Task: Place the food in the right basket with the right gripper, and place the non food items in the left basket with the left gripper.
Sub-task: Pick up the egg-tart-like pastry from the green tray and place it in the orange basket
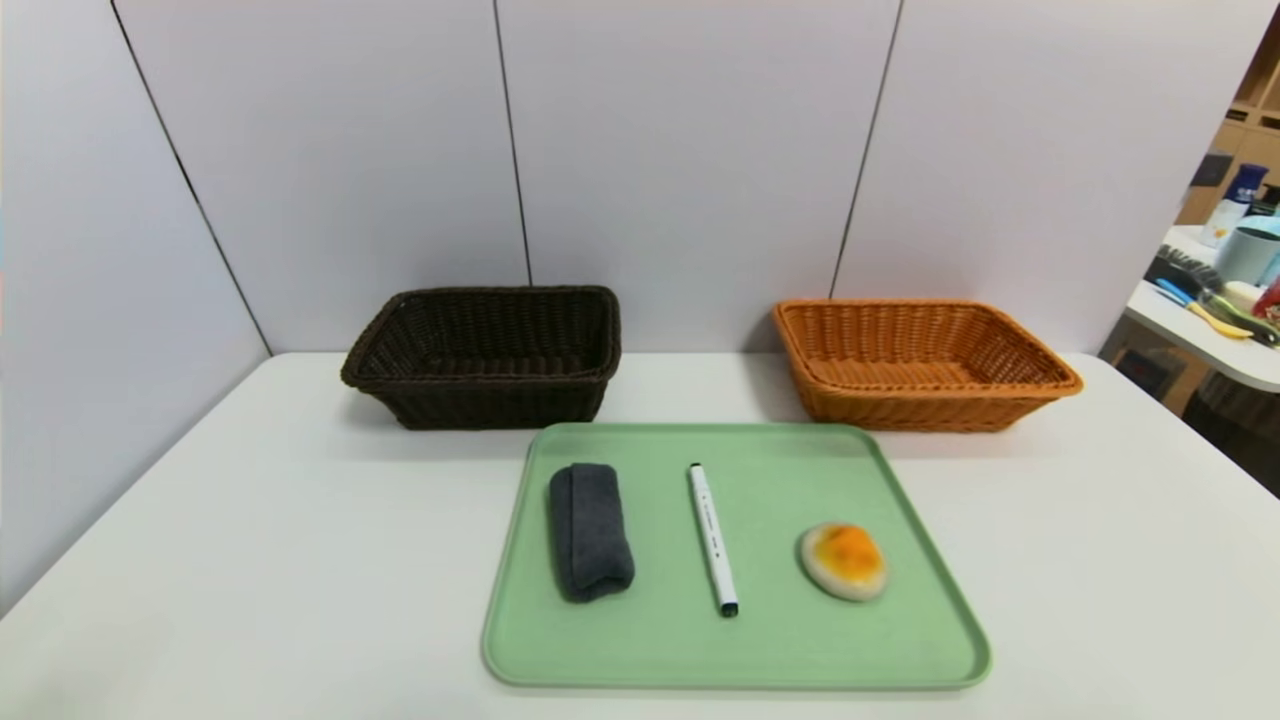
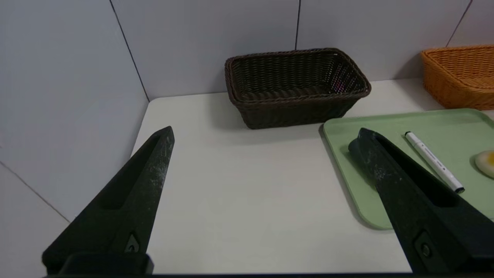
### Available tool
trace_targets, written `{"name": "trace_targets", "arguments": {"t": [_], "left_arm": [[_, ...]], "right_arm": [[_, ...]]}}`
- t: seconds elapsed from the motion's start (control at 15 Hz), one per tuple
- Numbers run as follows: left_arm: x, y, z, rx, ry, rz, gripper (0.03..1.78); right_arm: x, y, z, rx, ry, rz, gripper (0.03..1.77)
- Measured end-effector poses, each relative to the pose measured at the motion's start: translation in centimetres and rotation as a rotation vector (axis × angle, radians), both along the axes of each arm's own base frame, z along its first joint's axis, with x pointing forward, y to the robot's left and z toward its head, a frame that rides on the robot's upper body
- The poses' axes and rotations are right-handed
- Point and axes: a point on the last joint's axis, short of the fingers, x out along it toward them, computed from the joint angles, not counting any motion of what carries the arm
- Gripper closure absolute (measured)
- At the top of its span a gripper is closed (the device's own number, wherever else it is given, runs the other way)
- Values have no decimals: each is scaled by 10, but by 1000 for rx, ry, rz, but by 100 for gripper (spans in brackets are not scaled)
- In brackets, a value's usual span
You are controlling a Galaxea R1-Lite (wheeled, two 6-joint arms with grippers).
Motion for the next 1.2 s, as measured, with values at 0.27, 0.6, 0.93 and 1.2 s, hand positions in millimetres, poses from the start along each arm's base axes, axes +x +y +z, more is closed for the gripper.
{"name": "trace_targets", "arguments": {"t": [0.27, 0.6, 0.93, 1.2], "left_arm": [[63, -1, 44, 30, 85, -9, 12], [144, -15, 43, 38, 264, -97, 12], [197, -49, 15, 23, 448, -183, 12], [217, -80, -5, -29, 558, -228, 12]], "right_arm": [[70, 3, 66, -1, 89, 33, 10], [168, 26, 72, -12, 406, 136, 10], [235, 62, 36, 32, 722, 177, 10], [265, 85, 4, 0, 901, 173, 10]]}}
